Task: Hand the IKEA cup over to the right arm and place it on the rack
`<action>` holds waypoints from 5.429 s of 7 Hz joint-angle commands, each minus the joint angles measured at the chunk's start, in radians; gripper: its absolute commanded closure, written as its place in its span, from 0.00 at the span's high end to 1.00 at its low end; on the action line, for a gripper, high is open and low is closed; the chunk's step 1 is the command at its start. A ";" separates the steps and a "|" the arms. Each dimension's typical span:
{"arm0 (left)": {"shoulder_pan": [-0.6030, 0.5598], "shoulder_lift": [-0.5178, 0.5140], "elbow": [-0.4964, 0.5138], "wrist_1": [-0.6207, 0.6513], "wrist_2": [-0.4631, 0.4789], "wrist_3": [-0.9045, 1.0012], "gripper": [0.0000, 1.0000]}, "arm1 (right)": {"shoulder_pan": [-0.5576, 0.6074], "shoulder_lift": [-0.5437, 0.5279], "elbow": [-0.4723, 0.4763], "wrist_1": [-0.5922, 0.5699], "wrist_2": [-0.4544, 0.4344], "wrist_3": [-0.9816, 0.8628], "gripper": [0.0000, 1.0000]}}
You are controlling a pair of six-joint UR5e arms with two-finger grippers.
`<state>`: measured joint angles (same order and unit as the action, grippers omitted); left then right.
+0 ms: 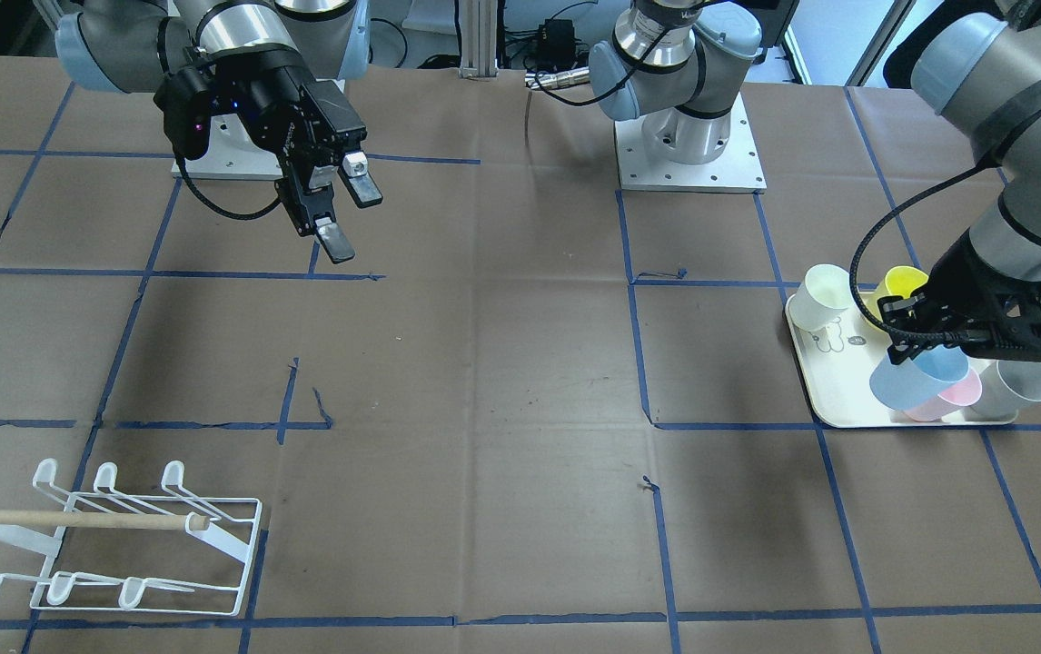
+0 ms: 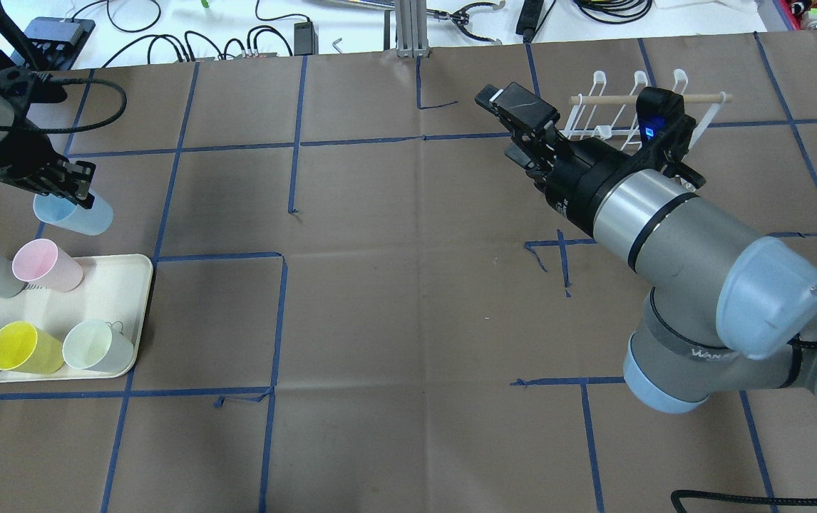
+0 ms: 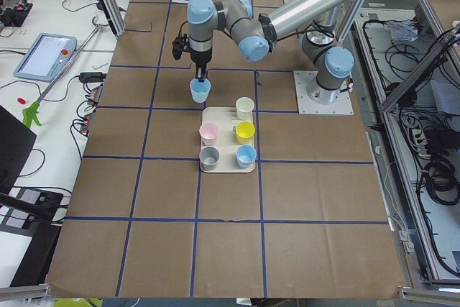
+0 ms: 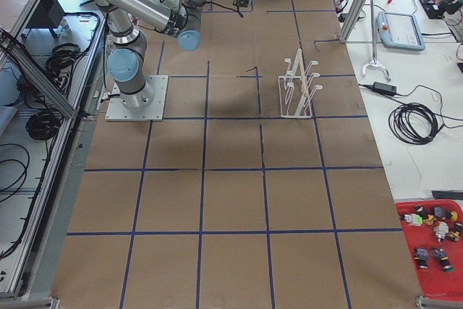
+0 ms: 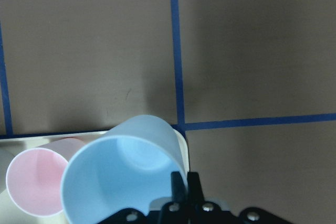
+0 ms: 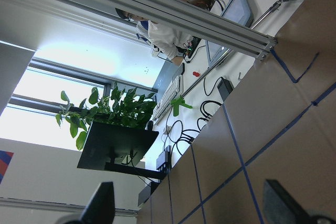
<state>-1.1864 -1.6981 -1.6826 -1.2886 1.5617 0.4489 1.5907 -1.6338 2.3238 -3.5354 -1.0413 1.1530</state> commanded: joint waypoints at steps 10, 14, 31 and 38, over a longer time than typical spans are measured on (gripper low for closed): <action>-0.343 0.125 -0.127 0.534 -0.684 -0.296 0.00 | 0.005 0.028 0.055 -0.057 -0.007 0.389 1.00; -0.349 0.097 -0.478 1.293 -0.807 -0.326 0.01 | 0.093 0.028 0.055 -0.060 -0.023 0.511 1.00; -0.458 0.047 -0.578 1.600 -0.861 -0.406 0.03 | 0.173 0.250 -0.141 -0.034 -0.054 0.527 0.96; -0.458 0.061 -0.572 1.600 -0.853 -0.406 0.42 | 0.172 0.249 -0.159 -0.020 -0.059 0.525 0.50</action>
<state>-1.6444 -1.6375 -2.2570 0.3114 0.7053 0.0430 1.7627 -1.3840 2.1650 -3.5553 -1.0978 1.6782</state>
